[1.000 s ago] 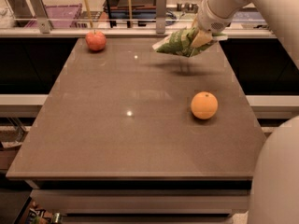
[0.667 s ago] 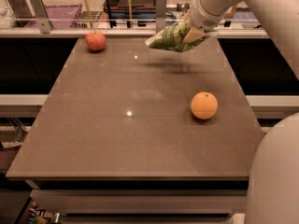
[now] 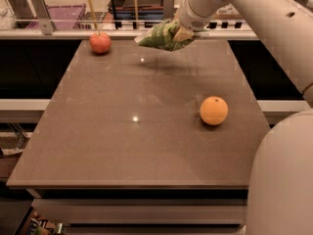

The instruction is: Move green jalapeno chip bag near apple

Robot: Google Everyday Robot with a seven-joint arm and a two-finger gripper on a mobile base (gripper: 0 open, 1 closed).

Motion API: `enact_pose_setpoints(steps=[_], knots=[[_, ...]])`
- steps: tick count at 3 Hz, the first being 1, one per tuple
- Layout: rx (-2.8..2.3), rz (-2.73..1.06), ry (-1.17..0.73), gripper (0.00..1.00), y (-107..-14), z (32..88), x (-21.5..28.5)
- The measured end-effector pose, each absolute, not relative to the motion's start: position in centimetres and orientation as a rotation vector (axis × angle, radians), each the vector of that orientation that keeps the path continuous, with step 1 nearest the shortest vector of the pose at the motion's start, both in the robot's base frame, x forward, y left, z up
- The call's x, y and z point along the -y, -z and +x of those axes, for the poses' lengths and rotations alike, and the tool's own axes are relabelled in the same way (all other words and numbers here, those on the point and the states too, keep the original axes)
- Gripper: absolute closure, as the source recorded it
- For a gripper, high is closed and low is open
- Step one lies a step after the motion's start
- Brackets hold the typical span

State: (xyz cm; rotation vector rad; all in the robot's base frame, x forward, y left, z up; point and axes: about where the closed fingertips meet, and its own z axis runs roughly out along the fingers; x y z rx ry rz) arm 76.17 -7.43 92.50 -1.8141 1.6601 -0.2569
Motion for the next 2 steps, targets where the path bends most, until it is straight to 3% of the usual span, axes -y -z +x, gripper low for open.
enact_pose_setpoints(steps=[2], knots=[[-1.693, -1.783, 0.227, 1.0, -91.4, 77.6, 2.7]])
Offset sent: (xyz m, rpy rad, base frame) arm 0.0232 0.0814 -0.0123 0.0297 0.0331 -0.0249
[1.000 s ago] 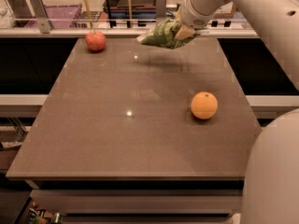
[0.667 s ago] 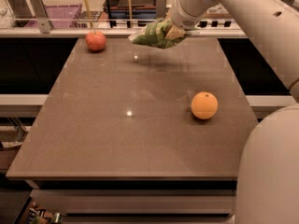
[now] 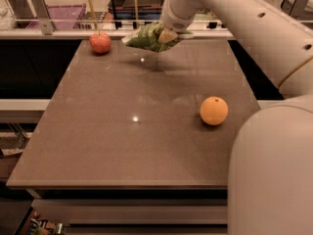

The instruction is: Move green jalapeno chip bag near apple

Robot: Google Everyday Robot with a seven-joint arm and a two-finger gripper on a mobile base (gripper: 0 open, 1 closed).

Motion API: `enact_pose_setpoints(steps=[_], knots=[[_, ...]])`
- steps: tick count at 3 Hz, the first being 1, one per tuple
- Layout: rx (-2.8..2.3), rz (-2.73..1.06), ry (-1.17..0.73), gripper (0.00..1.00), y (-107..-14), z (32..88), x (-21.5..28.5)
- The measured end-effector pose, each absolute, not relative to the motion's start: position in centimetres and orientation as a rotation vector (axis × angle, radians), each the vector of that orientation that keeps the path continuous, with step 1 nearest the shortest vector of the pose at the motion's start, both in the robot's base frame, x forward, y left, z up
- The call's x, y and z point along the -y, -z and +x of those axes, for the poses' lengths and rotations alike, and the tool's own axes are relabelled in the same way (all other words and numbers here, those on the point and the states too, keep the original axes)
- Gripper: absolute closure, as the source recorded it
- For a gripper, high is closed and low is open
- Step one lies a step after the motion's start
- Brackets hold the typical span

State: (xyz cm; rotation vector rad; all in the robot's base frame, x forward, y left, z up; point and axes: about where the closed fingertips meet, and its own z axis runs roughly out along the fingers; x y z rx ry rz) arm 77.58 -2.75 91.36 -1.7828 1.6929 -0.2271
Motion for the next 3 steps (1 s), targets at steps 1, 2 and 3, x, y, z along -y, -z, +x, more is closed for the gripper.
enact_pose_setpoints(steps=[1, 2, 3], knots=[[-1.707, -1.778, 0.2, 1.0, -90.6, 78.3, 0.7], [-1.698, -1.761, 0.158, 1.0, -90.0, 78.9, -0.7], [-1.703, -1.718, 0.1, 1.0, -89.0, 79.6, -1.6]])
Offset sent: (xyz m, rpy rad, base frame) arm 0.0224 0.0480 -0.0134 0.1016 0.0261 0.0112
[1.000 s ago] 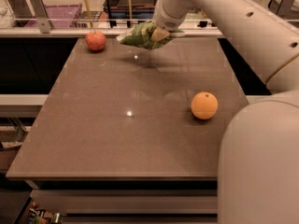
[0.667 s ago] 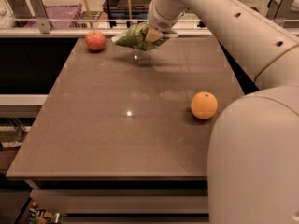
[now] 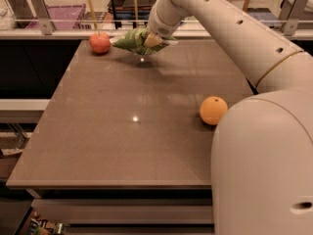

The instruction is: Move green jalapeno chip bag near apple

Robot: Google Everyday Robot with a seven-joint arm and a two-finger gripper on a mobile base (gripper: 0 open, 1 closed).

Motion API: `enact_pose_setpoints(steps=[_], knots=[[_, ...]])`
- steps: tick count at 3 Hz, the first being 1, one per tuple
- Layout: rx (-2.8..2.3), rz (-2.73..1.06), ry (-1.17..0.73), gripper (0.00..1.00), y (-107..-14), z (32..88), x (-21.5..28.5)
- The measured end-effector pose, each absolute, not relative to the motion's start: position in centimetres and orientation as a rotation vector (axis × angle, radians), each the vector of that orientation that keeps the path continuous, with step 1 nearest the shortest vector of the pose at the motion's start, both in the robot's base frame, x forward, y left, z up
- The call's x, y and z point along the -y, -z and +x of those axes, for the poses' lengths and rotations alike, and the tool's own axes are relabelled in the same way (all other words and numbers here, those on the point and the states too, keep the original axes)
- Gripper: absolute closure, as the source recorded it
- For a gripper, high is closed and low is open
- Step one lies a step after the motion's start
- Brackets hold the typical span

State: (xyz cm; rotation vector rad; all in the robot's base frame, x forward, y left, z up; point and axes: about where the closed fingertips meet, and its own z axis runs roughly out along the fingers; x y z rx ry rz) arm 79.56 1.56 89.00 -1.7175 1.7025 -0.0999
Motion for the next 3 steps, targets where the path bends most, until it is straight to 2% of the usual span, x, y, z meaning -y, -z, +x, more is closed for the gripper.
enact_pose_setpoints(steps=[2, 3], knots=[[-1.738, -1.657, -0.019, 1.0, -86.1, 80.7, -2.8], [-1.738, -1.662, -0.021, 0.82, -85.9, 80.7, -3.0]])
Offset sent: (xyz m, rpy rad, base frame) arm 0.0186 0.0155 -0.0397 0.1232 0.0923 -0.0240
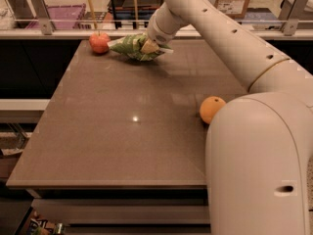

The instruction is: Move green jalapeno chip bag near apple

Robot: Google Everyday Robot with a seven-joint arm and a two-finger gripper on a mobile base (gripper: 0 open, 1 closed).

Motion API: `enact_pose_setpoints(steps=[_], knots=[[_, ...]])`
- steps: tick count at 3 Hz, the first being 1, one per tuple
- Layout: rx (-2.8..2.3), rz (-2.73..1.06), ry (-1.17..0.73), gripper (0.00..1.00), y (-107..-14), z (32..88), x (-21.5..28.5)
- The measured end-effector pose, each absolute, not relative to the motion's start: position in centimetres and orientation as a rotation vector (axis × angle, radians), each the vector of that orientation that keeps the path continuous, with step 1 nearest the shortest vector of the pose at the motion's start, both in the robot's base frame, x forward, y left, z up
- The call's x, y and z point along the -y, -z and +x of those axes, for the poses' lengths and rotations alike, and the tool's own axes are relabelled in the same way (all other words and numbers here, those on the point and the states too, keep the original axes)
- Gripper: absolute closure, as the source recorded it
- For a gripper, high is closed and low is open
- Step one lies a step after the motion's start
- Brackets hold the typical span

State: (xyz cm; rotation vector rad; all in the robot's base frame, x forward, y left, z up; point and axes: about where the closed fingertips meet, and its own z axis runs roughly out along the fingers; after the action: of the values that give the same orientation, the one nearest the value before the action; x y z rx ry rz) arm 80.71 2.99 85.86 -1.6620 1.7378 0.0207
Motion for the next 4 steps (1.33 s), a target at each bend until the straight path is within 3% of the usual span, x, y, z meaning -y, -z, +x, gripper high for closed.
enact_pose_setpoints(steps=[3, 4], knots=[[-1.742, -1.675, -0.033, 0.11, -84.86, 80.71, -3.6], [-1.743, -1.679, -0.037, 0.0, -84.58, 80.71, -3.77]])
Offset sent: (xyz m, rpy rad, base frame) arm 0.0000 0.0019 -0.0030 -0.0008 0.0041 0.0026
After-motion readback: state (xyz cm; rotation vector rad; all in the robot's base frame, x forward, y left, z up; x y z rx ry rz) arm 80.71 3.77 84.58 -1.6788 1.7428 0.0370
